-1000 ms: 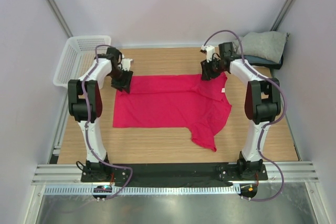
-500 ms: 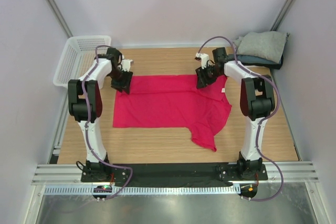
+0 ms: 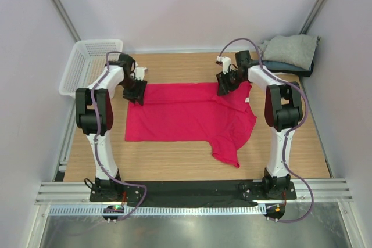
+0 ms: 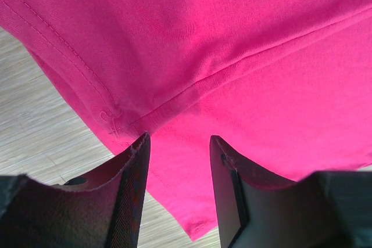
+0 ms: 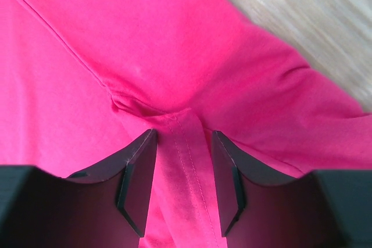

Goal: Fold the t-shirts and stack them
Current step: Fold the tshirt

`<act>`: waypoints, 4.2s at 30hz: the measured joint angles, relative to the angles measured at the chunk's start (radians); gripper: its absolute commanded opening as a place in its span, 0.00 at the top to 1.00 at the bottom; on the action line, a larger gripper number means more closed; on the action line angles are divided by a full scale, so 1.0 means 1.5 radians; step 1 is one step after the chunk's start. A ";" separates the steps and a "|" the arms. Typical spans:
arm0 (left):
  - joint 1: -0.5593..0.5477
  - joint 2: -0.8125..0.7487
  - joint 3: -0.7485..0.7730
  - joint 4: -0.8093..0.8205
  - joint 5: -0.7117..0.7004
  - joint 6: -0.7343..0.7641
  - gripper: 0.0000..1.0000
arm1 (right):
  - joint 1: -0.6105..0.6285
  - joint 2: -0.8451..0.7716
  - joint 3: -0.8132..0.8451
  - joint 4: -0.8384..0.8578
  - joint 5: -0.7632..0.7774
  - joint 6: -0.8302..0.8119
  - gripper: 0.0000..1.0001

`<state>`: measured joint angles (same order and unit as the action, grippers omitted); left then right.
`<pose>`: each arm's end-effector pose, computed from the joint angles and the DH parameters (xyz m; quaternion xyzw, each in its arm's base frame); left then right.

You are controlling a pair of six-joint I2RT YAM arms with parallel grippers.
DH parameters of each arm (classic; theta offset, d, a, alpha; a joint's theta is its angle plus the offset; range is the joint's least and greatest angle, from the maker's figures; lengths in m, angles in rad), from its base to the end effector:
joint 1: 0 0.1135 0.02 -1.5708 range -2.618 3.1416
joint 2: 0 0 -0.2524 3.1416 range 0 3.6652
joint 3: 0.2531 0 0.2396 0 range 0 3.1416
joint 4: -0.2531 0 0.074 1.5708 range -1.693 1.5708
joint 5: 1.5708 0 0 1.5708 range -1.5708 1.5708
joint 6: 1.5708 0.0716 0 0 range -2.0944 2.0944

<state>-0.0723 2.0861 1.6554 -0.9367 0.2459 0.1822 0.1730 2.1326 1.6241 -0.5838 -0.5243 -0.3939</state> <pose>0.4069 -0.0469 0.1503 0.1377 0.9778 -0.1163 0.1073 0.4360 0.1126 0.1459 -0.3214 0.8837 0.2250 0.2552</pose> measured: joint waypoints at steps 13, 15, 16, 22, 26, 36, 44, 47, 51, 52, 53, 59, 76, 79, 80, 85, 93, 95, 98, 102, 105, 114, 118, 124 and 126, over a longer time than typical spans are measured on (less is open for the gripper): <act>0.000 0.000 0.000 -0.001 -0.003 0.000 0.54 | -0.013 0.037 0.024 -0.001 -0.030 0.009 0.51; 0.000 0.000 0.000 -0.001 -0.006 0.001 0.53 | -0.014 0.045 0.028 -0.001 -0.036 0.010 0.52; 0.000 0.000 0.000 -0.001 -0.007 0.001 0.54 | -0.016 0.046 0.031 -0.001 -0.036 0.010 0.53; 0.000 0.000 0.000 -0.001 -0.007 0.000 0.53 | -0.017 0.047 0.033 -0.002 -0.037 0.011 0.78; 0.000 0.000 0.000 -0.001 -0.007 0.000 0.54 | -0.017 0.046 0.032 -0.003 -0.037 0.009 0.90; 0.000 0.000 0.000 0.002 -0.003 -0.003 0.54 | -0.003 -0.008 -0.019 -0.013 -0.023 0.007 0.87; 0.000 0.000 0.000 0.010 0.000 -0.010 0.54 | 0.097 -0.158 -0.183 0.001 -0.023 0.048 0.80; -0.001 0.000 0.000 0.014 0.000 -0.010 0.54 | 0.139 -0.178 -0.211 -0.006 -0.033 0.063 0.78; -0.001 0.000 0.000 0.014 0.000 -0.010 0.54 | 0.130 -0.179 -0.203 -0.013 -0.027 0.066 0.78; -0.001 0.000 0.000 0.014 0.000 -0.010 0.54 | 0.123 -0.179 -0.196 -0.016 -0.023 0.066 0.78; -0.001 0.000 0.000 0.014 0.000 -0.010 0.54 | 0.110 -0.179 -0.184 -0.016 -0.020 0.066 0.78; -0.001 0.000 0.004 0.012 0.000 -0.011 0.54 | 0.029 -0.155 -0.084 0.009 0.000 0.064 0.78; -0.003 0.000 -0.002 0.010 -0.002 -0.011 0.55 | 0.000 -0.013 -0.046 0.020 0.040 0.050 0.78; -0.003 0.000 -0.002 0.011 -0.001 -0.011 0.55 | 0.001 -0.033 -0.079 0.025 0.047 0.046 0.78; -0.003 0.000 -0.002 0.011 -0.001 -0.011 0.55 | 0.001 -0.046 -0.100 0.023 0.049 0.045 0.78; -0.003 0.000 -0.002 0.013 0.001 -0.012 0.55 | 0.018 -0.132 -0.221 0.010 0.052 0.042 0.78; -0.003 -0.001 -0.002 0.023 0.006 -0.016 0.55 | 0.072 -0.261 -0.334 -0.019 0.033 0.052 0.77; -0.003 -0.002 -0.002 0.026 0.006 -0.018 0.55 | 0.071 -0.275 -0.336 -0.020 0.034 0.052 0.77; -0.003 -0.002 -0.002 0.028 0.009 -0.020 0.55 | 0.056 -0.280 -0.334 -0.016 0.034 0.054 0.77; -0.003 -0.002 0.018 0.019 0.011 -0.023 0.54 | 0.012 -0.268 -0.304 -0.011 0.035 0.070 0.75; -0.003 0.001 0.050 0.015 0.011 -0.024 0.54 | -0.018 -0.240 -0.265 0.014 0.047 0.087 0.73; -0.003 0.081 0.141 0.000 0.004 -0.027 0.54 | -0.035 -0.142 -0.184 0.056 0.091 0.103 0.67; -0.003 0.134 0.180 -0.017 -0.006 -0.028 0.54 | -0.042 -0.095 -0.157 0.060 0.117 0.105 0.66; -0.003 0.174 0.232 -0.044 -0.016 -0.030 0.52 | -0.058 -0.056 -0.115 0.056 0.141 0.107 0.65; -0.003 0.186 0.252 -0.051 -0.018 -0.032 0.52 | -0.060 -0.040 -0.092 0.055 0.150 0.107 0.65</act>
<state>-0.0772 2.3653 2.0331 -1.0138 0.2184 0.1337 0.0826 2.0720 1.4860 -0.5007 -0.3000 -0.2340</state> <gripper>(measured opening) 0.473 0.345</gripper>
